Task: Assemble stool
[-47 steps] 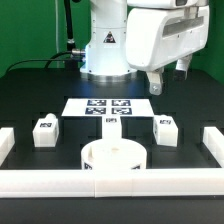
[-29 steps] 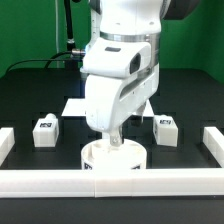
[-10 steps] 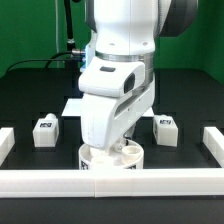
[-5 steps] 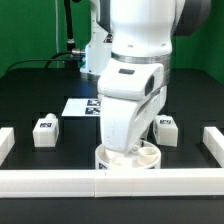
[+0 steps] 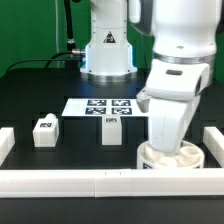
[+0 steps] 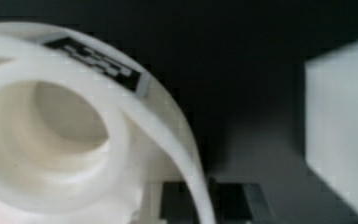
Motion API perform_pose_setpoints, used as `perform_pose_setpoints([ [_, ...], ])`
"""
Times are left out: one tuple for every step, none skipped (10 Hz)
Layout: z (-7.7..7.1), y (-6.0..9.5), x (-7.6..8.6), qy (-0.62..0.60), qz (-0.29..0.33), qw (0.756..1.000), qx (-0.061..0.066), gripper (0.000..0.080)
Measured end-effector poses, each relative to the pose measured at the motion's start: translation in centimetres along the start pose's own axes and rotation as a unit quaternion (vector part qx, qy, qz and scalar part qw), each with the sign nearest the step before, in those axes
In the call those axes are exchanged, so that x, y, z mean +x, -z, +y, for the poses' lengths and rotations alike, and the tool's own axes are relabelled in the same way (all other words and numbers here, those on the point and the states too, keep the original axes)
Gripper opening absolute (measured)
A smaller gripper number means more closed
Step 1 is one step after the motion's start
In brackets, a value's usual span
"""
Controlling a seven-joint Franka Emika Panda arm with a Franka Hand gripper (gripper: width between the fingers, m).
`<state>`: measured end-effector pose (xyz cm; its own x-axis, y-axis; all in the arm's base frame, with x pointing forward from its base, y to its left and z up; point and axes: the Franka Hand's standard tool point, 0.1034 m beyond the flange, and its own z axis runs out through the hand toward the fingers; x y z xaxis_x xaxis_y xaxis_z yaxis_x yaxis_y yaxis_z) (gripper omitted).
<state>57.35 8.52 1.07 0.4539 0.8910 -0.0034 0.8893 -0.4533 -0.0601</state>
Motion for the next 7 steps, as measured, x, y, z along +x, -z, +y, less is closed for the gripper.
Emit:
perform_pose_setpoints([
  [-0.2,0.0,0.5,-0.005,-0.001,1.000,0.001,0.0028],
  [-0.4,0.0,1.0,-0.011,0.000,1.000,0.002,0.0028],
  [-0.5,0.0,1.2,-0.014,0.001,1.000,0.002,0.0028],
  [-0.6,0.1,1.3,-0.013,0.001,1.000,0.002,0.0028],
  [-0.6,0.1,1.4,-0.012,0.001,1.000,0.002,0.0028],
  [-0.8,0.1,1.7,-0.010,0.000,1.000,0.003,0.0028],
  [-0.9,0.1,2.0,-0.008,0.000,1.000,0.004,0.0028],
])
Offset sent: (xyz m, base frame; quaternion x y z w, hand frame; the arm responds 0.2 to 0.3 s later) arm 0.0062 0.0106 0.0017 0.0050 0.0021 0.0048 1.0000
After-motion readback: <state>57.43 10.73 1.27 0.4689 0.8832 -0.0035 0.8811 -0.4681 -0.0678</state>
